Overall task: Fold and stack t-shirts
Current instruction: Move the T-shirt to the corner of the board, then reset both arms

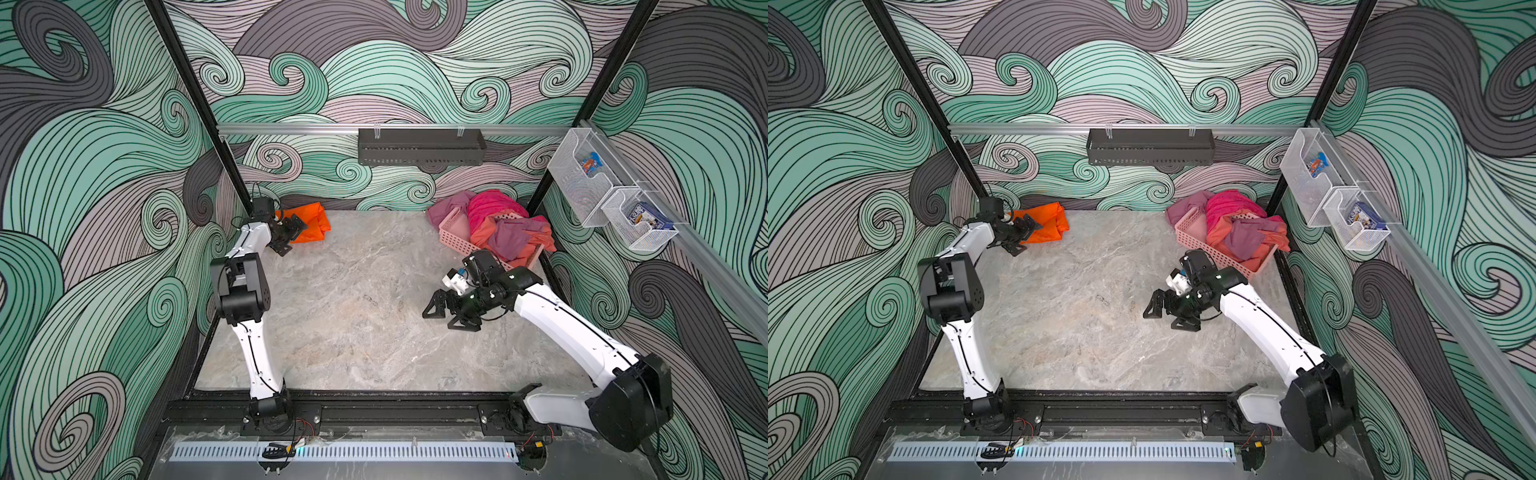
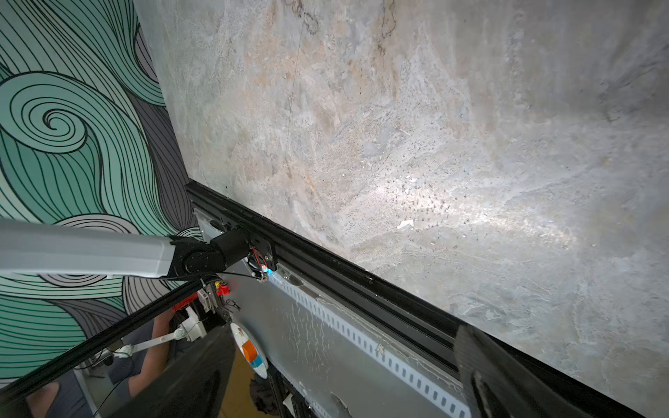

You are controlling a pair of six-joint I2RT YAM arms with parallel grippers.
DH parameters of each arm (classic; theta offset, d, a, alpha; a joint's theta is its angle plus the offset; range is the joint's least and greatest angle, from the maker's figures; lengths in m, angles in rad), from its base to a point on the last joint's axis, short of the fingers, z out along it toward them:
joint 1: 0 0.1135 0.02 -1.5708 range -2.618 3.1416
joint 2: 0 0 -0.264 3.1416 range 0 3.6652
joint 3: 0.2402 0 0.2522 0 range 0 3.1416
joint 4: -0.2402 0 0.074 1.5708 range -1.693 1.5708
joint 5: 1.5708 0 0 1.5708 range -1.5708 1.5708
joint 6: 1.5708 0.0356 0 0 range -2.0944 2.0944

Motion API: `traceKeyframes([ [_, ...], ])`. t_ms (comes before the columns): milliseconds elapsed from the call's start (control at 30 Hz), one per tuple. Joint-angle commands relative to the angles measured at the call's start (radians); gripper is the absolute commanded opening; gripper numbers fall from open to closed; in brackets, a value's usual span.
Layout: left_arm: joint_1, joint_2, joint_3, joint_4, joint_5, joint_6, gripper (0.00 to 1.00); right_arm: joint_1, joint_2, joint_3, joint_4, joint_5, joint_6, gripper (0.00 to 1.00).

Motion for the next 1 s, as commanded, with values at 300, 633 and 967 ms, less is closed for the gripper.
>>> traceKeyframes([
  [300, -0.202, -0.660, -0.609, -0.071, -0.091, 0.206, 0.99, -0.083, 0.030, 0.177, 0.014, 0.427, -0.230, 0.99],
  [633, -0.202, -0.871, -0.950, 0.411, -0.363, 0.423, 0.99, -0.299, -0.185, -0.349, 0.800, 0.677, -0.501, 0.99],
  [967, -0.203, -0.786, -1.129, 0.805, -0.499, 0.523, 0.99, -0.360, -0.007, -0.597, 1.386, 0.739, -0.581, 0.99],
])
